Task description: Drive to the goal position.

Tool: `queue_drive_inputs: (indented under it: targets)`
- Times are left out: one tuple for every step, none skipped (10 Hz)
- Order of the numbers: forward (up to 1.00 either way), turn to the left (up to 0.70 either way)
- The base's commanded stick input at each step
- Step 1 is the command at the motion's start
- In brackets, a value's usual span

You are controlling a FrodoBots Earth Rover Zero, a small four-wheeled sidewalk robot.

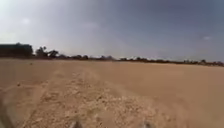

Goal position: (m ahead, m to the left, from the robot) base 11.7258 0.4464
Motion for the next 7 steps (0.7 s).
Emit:
queue_drive_inputs:
  targets:
    - [1.00,0.27]
    - [1.00,0.25]
    - [1.00,0.07]
    - [1.00,0.00]
    - [1.00,0.00]
    - [1.00,0.00]
    - [1.00,0.00]
